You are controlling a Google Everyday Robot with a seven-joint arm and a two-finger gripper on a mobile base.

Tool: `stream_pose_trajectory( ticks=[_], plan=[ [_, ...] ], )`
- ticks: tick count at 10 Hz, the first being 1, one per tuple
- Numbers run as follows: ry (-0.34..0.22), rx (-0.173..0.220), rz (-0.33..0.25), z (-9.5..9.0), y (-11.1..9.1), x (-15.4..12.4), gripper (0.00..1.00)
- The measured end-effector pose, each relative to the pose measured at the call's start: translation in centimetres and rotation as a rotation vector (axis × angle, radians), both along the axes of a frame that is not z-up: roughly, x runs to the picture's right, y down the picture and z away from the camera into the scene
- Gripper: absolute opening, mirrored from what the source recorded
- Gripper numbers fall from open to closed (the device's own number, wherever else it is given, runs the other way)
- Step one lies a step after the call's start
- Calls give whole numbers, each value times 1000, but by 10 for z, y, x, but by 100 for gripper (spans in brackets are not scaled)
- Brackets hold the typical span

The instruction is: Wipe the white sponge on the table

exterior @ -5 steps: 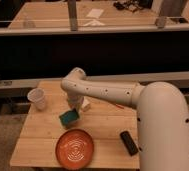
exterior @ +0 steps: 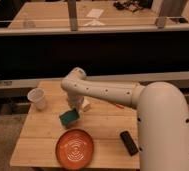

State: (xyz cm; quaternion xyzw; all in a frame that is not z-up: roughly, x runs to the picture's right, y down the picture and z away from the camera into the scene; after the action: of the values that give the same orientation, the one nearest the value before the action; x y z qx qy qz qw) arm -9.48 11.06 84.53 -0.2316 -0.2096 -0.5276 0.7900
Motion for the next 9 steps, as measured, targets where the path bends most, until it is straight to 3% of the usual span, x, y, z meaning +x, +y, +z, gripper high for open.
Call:
stream_pose_trajectory(
  ticks=[9],
  plan=[
    [2, -3, 5, 0, -1, 0, 4]
  ],
)
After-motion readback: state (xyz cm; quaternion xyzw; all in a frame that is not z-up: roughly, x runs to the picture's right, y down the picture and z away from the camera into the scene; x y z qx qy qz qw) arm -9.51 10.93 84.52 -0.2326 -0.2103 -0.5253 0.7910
